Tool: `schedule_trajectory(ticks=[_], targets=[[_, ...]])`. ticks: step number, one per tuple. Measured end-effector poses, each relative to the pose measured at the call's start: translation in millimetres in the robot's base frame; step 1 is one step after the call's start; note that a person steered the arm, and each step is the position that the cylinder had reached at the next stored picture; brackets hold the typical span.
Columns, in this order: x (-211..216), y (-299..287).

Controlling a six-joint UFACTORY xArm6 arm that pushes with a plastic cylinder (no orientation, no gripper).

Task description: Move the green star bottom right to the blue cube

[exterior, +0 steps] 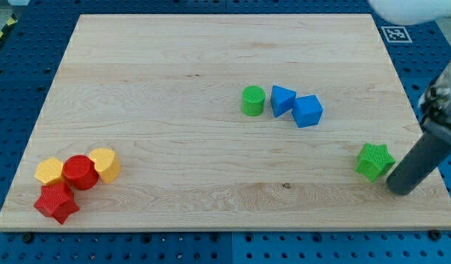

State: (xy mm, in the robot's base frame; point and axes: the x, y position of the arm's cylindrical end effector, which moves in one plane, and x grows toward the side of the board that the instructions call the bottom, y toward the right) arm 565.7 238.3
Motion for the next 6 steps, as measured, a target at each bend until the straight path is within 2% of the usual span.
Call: schedule_trajectory(ticks=[2,4,5,6], targets=[[-5.7,-0.6],[-7.8,-43.6],[-8.8,-19.0],[-32.2,-1.2]])
